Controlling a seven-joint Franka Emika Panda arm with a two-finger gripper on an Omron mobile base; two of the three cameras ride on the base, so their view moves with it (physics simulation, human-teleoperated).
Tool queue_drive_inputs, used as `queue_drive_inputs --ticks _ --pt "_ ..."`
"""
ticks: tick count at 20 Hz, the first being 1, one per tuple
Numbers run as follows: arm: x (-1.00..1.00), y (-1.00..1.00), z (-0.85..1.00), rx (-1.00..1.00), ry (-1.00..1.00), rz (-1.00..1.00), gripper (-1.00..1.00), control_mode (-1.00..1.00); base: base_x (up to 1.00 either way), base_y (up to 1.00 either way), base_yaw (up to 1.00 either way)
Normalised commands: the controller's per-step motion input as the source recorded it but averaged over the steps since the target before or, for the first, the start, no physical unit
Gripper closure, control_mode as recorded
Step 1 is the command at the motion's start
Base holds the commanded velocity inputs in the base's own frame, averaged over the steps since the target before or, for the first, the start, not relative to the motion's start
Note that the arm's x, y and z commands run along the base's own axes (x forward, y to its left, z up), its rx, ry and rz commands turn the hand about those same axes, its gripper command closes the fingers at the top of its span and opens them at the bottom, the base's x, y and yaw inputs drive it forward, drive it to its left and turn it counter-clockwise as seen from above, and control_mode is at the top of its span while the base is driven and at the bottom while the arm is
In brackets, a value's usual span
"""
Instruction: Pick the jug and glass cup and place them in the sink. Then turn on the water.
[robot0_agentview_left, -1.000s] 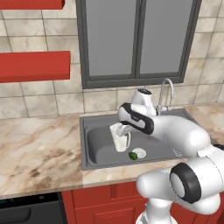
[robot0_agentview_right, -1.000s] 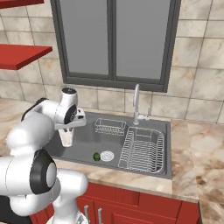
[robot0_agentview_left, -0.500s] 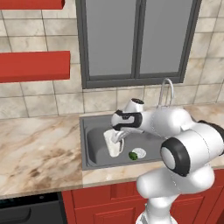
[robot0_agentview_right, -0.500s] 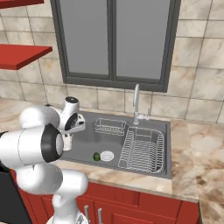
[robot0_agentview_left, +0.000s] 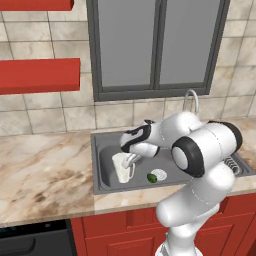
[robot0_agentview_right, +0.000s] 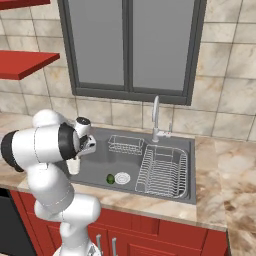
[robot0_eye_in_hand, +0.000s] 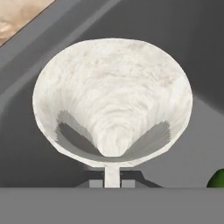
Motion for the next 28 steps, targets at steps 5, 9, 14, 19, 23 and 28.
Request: queue_drive_inputs --ticks 5,9,14,19,23,28 --pt "0.31 0.05 -0.29 0.03 -0.01 0.0 1.0 -1.0 0.0 0.0 0.0" --pt "0.35 0.01 -0.24 0.02 -0.01 0.0 1.0 -1.0 0.0 0.0 0.0" --pt "0.37 0.01 -0.27 0.0 -0.02 0.0 1.0 -1.0 0.0 0.0 0.0" --pt "0.41 0.1 -0.19 0.0 0.0 0.0 1.0 -1.0 0.0 0.0 0.0" --pt "0.45 0.14 -0.16 0.0 0.0 0.0 1.0 -1.0 0.0 0.0 0.0" --pt "0.4 0.1 -0.18 0.0 0.0 0.0 1.0 -1.0 0.0 0.0 0.0"
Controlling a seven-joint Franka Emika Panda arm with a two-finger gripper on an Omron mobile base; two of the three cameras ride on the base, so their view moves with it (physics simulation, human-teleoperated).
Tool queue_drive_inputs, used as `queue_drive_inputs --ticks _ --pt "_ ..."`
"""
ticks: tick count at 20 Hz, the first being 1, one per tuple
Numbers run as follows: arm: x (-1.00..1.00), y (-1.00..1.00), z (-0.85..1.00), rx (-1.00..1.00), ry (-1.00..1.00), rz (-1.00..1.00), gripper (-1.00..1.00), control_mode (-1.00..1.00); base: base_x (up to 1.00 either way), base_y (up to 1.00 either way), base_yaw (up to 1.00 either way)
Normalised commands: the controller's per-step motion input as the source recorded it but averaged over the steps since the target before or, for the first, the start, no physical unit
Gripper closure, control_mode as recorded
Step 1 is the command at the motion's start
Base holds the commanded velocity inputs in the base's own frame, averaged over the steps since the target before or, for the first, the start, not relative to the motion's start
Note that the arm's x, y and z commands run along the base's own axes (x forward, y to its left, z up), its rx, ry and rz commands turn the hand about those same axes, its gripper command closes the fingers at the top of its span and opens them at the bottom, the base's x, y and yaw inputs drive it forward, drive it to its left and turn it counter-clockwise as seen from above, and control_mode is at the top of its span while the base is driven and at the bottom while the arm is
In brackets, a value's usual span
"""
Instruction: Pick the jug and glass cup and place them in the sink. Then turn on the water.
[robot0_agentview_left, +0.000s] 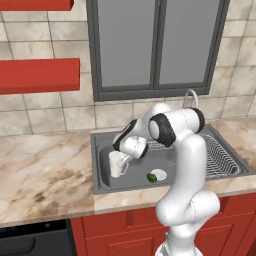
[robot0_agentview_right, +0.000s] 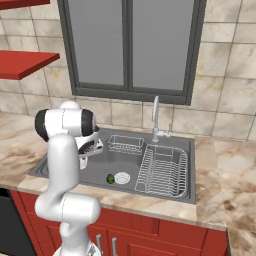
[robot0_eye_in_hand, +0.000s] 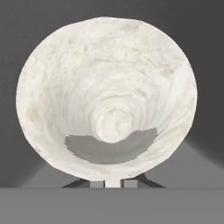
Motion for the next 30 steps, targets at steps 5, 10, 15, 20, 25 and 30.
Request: queue_drive_inputs --ticks 5,10,15,20,25,30 --pt "0.22 0.11 -0.1 0.0 0.0 0.0 1.0 -1.0 0.0 0.0 0.0" --pt "0.08 0.11 0.0 0.0 0.0 0.0 1.0 -1.0 0.0 0.0 0.0" --pt "0.0 0.03 0.0 0.0 0.0 0.0 1.0 -1.0 0.0 0.0 0.0" --pt "0.0 0.0 0.0 0.0 0.0 0.0 -1.0 -1.0 0.0 0.0 0.0" --pt "0.0 0.0 0.0 0.0 0.0 0.0 -1.0 -1.0 0.0 0.0 0.0" --pt "0.0 0.0 0.05 0.0 0.0 0.0 -1.0 -1.0 0.0 0.0 0.0"
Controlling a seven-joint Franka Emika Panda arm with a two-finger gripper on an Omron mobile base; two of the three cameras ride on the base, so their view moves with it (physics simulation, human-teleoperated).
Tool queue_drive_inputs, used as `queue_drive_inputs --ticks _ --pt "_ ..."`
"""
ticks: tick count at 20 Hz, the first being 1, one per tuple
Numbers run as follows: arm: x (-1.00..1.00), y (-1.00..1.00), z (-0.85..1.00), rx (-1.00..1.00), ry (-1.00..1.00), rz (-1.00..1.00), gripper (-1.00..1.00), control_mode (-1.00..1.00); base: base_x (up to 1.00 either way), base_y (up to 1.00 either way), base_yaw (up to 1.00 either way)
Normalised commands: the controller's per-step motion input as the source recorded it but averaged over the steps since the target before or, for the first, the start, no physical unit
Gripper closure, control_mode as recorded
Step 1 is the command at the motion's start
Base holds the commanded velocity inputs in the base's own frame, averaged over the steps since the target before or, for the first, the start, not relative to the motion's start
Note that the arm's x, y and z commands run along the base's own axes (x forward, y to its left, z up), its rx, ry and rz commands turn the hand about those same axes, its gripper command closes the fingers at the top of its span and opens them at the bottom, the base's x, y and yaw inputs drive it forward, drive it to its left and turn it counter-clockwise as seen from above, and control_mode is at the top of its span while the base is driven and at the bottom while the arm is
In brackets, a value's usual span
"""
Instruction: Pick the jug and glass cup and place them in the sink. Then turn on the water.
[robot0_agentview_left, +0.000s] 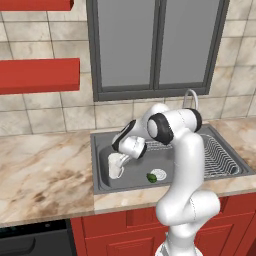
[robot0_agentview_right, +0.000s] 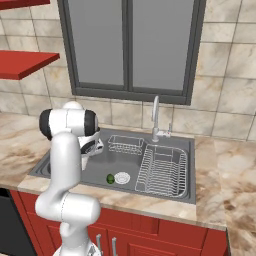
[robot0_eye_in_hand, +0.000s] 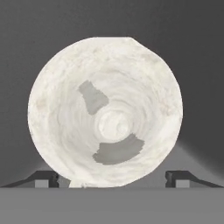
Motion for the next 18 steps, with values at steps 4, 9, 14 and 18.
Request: queue_drive_inputs --ticks 4,9,14,18 --pt "0.0 0.0 0.23 0.0 0.0 0.0 -1.0 -1.0 0.0 0.0 0.0" --pt "0.0 0.13 0.24 0.0 0.0 0.0 -1.0 -1.0 0.0 0.0 0.0" --pt "-0.01 0.09 0.36 0.0 0.0 -0.02 -1.0 -1.0 0.0 0.0 0.0" --pt "-0.13 0.0 0.6 0.0 0.0 -0.06 -1.0 -1.0 0.0 0.0 0.0"
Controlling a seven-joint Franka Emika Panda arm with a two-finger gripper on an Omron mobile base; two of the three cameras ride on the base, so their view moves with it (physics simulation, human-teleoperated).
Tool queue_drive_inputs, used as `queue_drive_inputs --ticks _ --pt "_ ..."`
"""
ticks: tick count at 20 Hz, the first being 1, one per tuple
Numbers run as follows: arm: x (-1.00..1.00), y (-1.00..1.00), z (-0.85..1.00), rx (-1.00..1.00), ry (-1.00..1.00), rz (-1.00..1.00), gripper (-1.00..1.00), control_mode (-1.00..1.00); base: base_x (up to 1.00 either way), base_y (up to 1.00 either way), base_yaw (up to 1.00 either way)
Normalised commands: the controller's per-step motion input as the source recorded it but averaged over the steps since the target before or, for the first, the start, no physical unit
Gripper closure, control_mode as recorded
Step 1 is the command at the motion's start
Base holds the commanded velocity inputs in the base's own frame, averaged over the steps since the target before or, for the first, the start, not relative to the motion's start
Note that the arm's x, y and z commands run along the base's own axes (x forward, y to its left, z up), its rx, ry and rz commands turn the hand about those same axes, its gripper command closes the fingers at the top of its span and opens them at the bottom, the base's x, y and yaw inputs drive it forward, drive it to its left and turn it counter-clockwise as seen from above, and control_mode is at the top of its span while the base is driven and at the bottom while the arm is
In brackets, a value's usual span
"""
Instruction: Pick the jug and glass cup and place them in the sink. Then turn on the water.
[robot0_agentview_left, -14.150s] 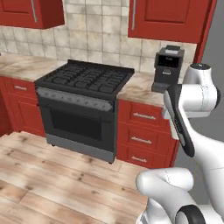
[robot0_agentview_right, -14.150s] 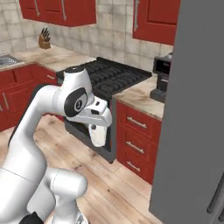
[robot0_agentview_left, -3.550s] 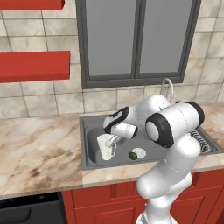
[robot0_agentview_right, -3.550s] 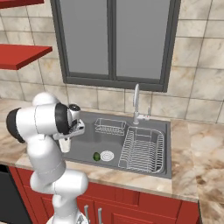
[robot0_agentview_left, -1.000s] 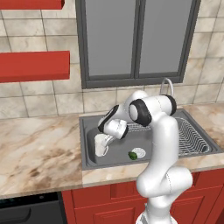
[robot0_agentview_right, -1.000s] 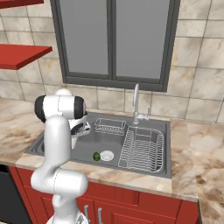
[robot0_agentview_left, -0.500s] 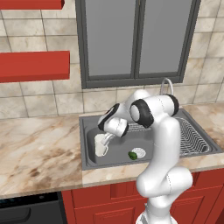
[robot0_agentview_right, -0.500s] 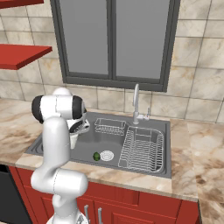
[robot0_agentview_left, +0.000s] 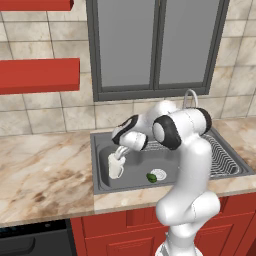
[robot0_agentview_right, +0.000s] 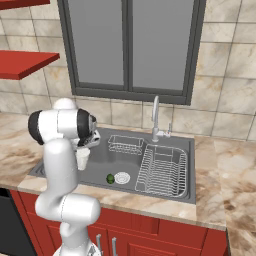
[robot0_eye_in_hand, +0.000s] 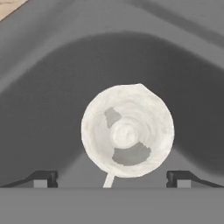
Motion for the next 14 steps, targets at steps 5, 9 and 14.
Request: queue_drive_inputs --ticks 5,9,14 --pt "-0.34 -0.01 0.57 -0.02 0.02 -0.15 -1.0 -1.0 0.0 0.0 0.0" --pt "-0.49 -0.12 0.44 -0.03 0.03 -0.19 -1.0 -1.0 0.0 0.0 0.0" --pt "-0.53 -0.26 0.38 -0.04 0.01 -0.21 -1.0 -1.0 0.0 0.0 0.0"
